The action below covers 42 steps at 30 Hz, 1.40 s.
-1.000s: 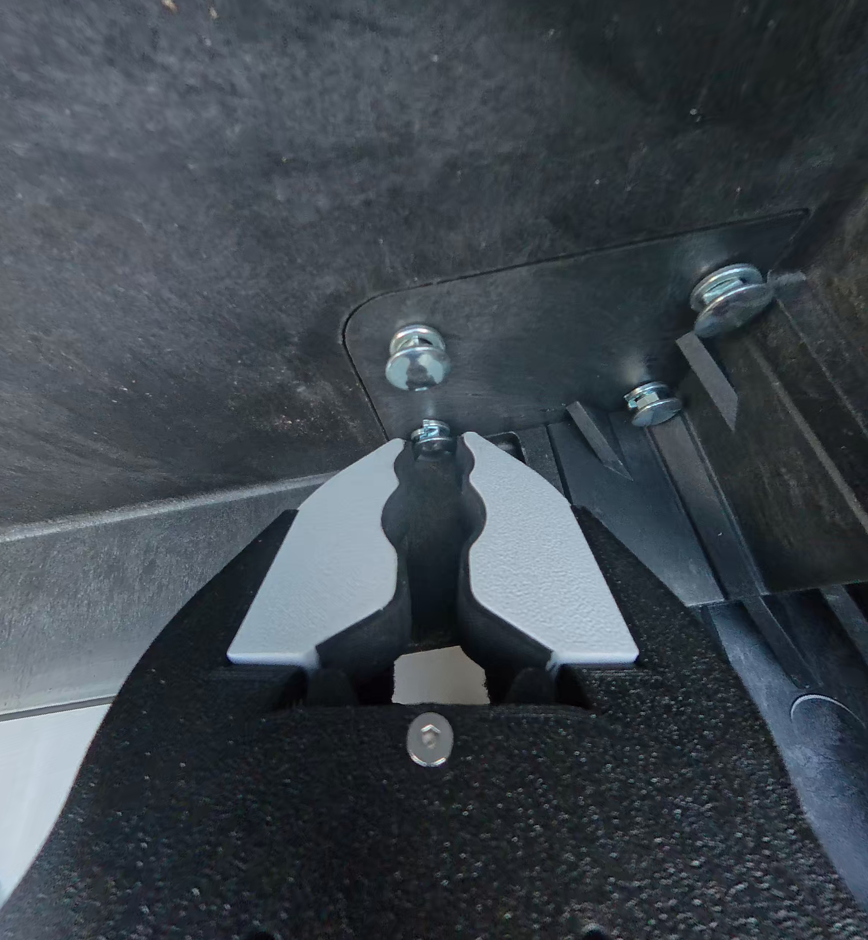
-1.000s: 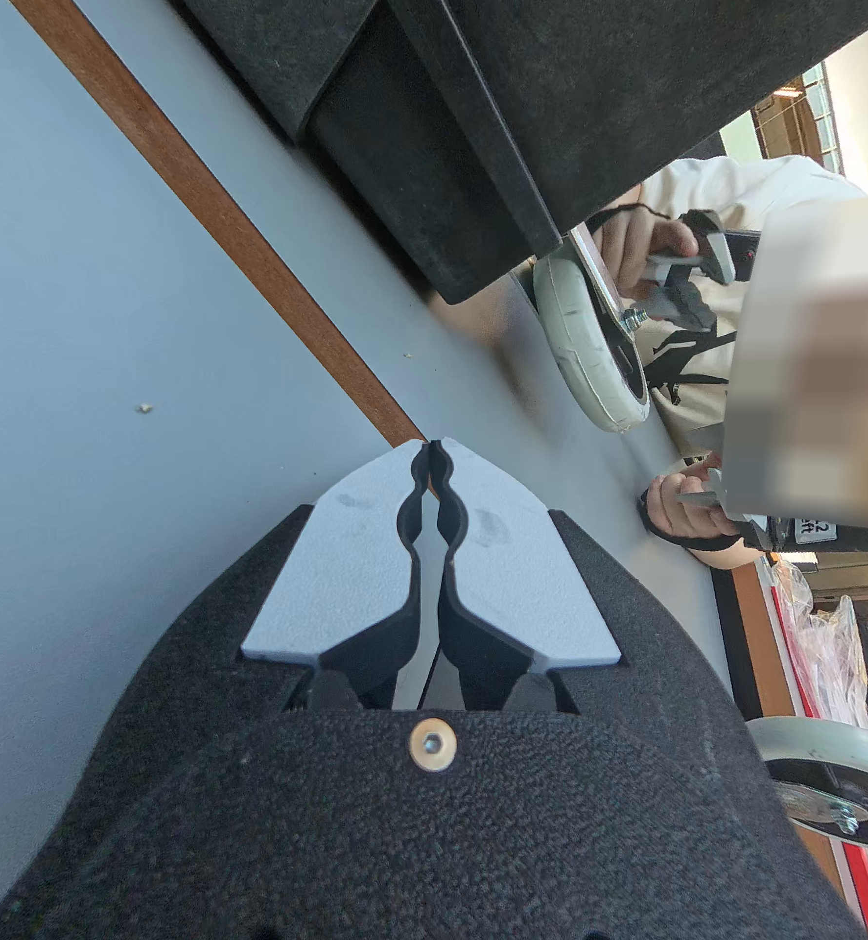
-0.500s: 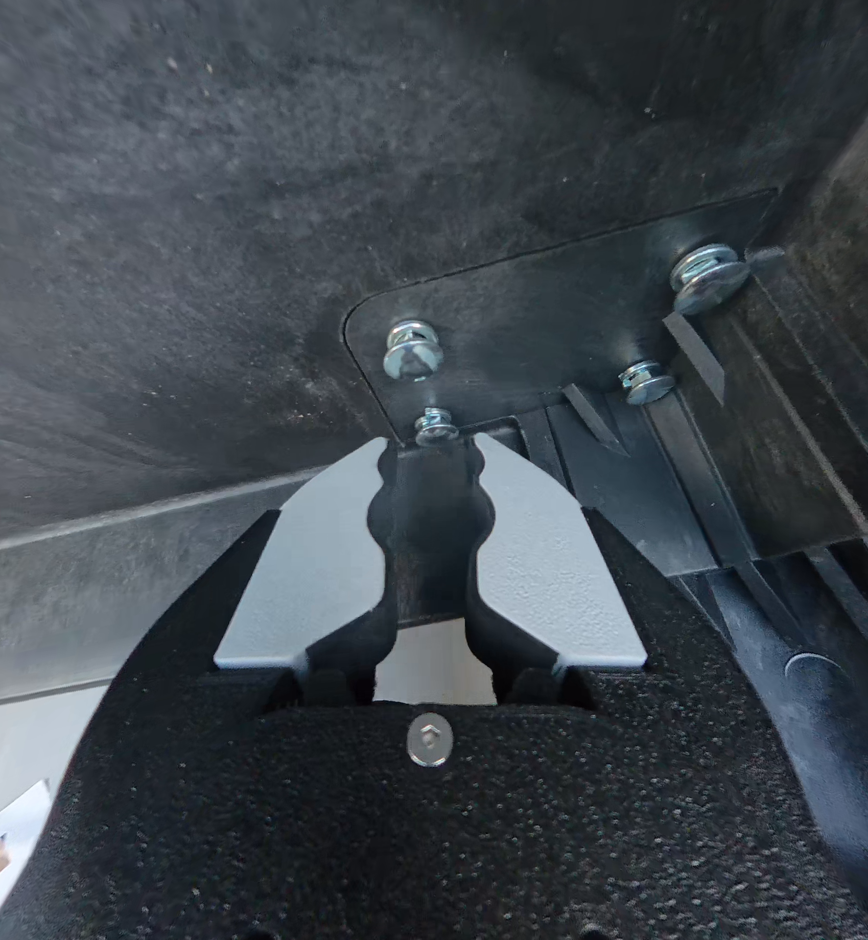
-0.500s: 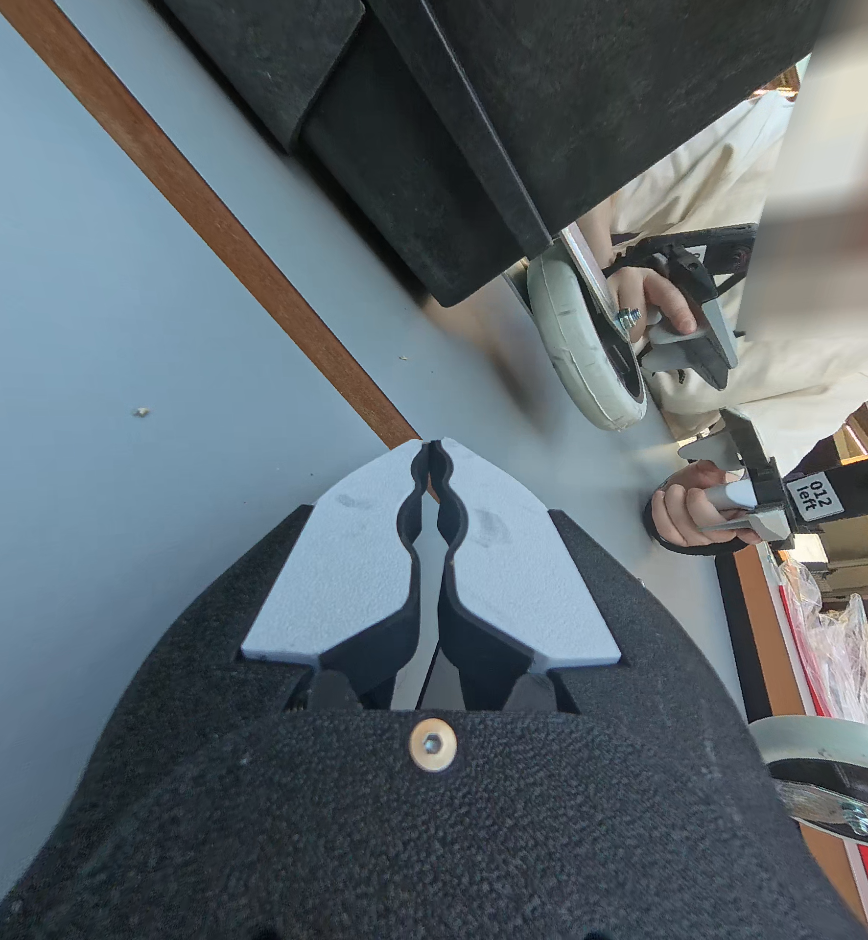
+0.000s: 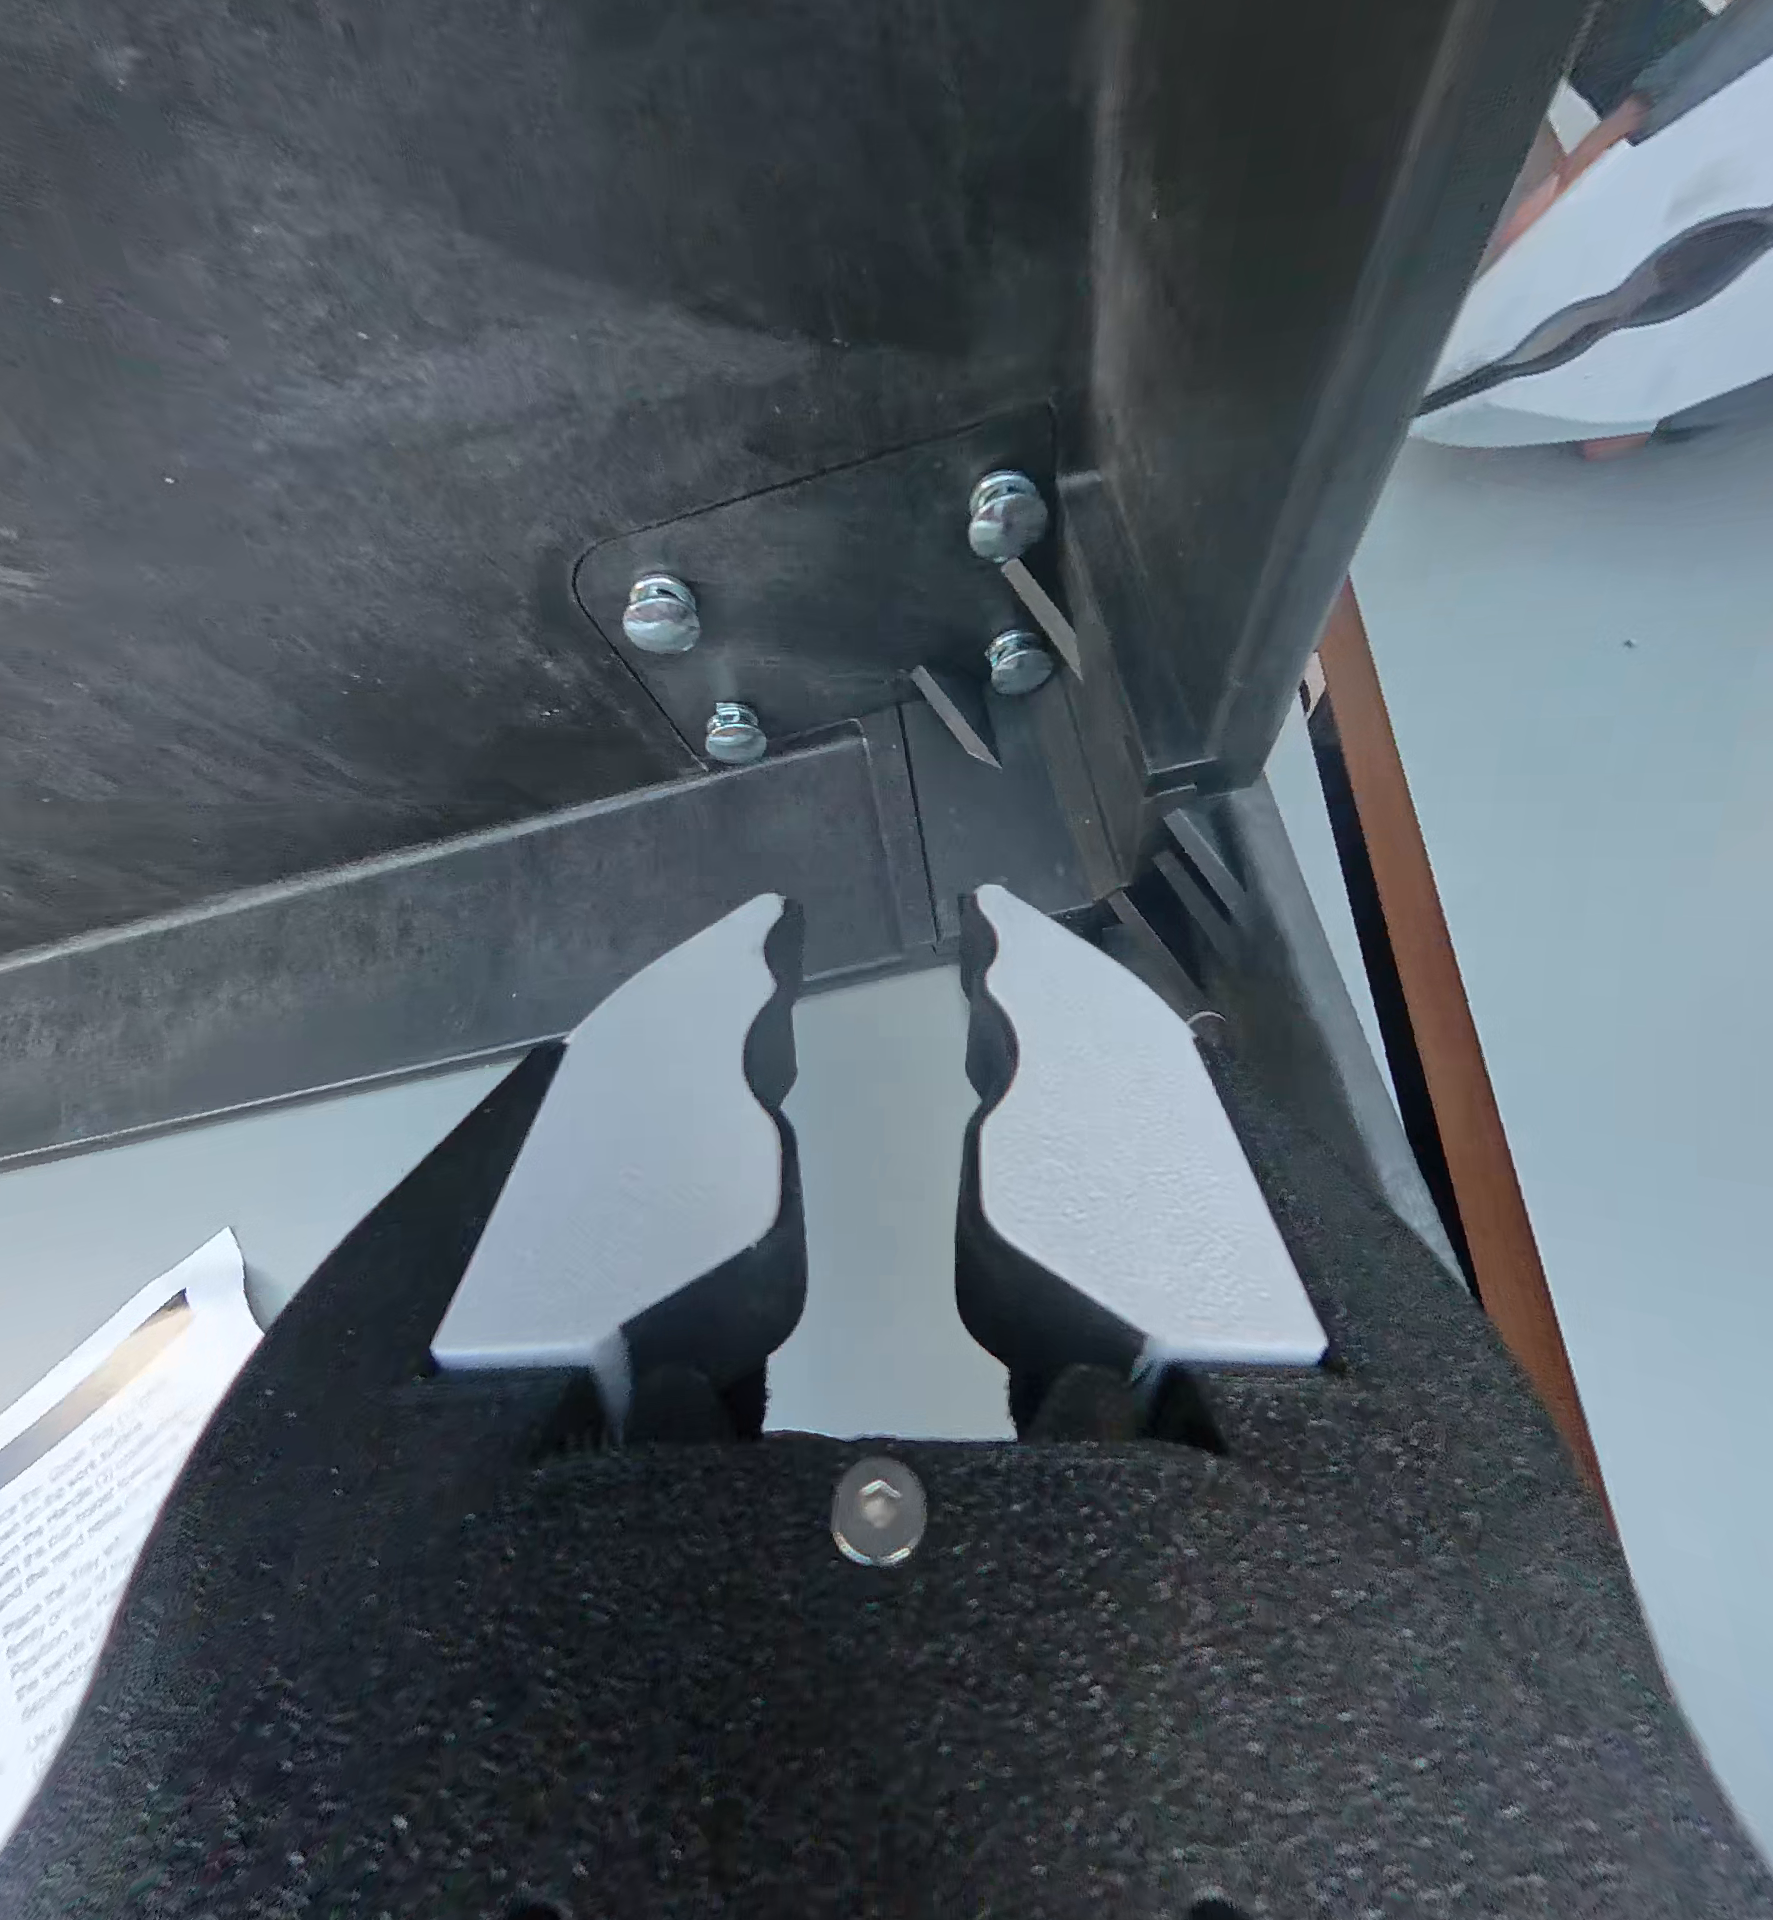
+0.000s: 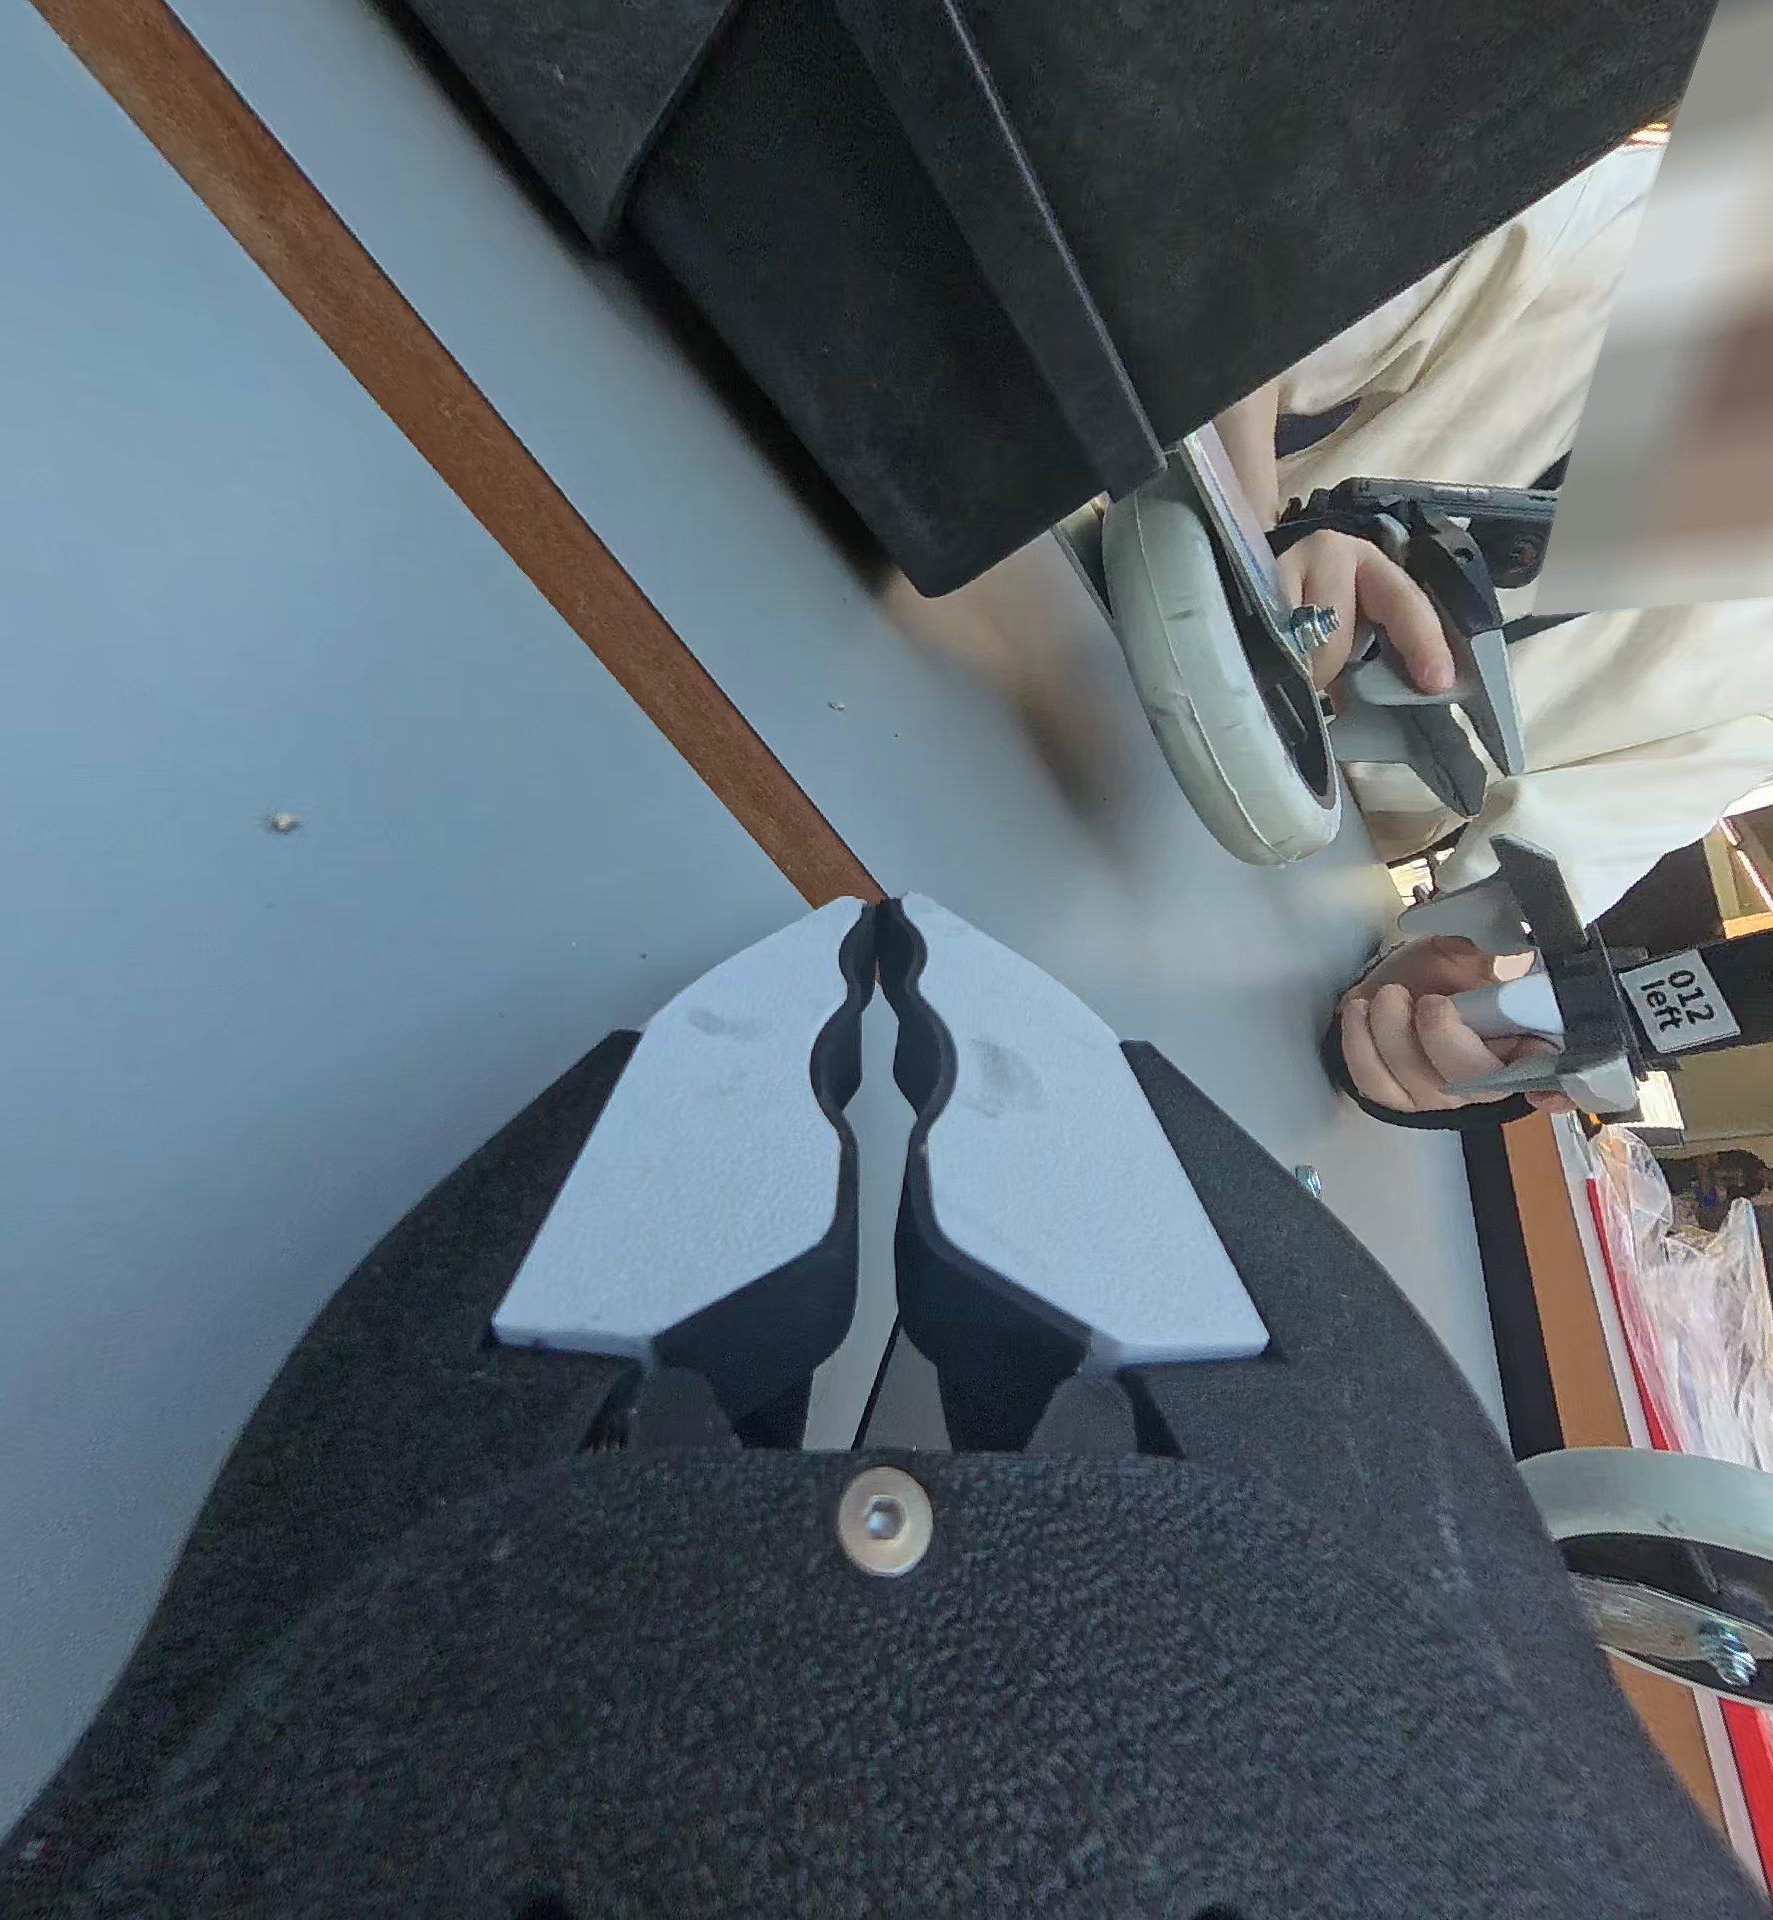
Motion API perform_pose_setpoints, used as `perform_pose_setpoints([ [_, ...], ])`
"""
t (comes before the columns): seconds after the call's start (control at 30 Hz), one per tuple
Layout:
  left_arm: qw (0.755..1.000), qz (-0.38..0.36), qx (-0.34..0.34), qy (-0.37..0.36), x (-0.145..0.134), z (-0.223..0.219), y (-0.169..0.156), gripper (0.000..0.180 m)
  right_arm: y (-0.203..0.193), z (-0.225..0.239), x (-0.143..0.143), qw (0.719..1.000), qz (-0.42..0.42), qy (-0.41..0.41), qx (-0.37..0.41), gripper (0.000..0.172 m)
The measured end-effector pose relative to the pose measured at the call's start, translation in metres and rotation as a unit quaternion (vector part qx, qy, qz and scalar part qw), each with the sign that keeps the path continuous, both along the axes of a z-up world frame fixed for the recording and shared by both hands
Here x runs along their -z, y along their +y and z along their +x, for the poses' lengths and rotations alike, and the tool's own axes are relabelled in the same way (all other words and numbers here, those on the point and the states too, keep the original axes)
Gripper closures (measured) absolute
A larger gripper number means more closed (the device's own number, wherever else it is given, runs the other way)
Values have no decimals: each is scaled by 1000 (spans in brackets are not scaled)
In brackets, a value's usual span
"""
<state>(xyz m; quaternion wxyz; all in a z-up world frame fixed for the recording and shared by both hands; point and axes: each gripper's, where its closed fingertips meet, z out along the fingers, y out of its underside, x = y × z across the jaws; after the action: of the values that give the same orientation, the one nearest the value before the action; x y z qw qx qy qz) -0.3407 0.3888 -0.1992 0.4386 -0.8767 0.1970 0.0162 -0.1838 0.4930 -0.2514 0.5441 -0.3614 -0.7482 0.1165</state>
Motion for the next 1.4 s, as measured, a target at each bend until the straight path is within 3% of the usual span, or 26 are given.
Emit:
perform_pose_setpoints([
  [0.17,999,10,44,1,12,7,15,154,0,0,0,1000,3,-1,1,172],
  [0.43,992,4,99,-82,38,20,39,155,4,-3,1,1000,3,-5,16,172],
  [0.77,978,63,198,-32,40,38,48,158,6,-4,2,1000,1,-7,22,172],
  [0.9,973,69,213,-46,40,41,55,161,6,-5,2,1000,1,-7,22,172],
  [1.4,958,27,281,48,39,42,60,167,6,-4,1,1000,5,-4,22,172],
])
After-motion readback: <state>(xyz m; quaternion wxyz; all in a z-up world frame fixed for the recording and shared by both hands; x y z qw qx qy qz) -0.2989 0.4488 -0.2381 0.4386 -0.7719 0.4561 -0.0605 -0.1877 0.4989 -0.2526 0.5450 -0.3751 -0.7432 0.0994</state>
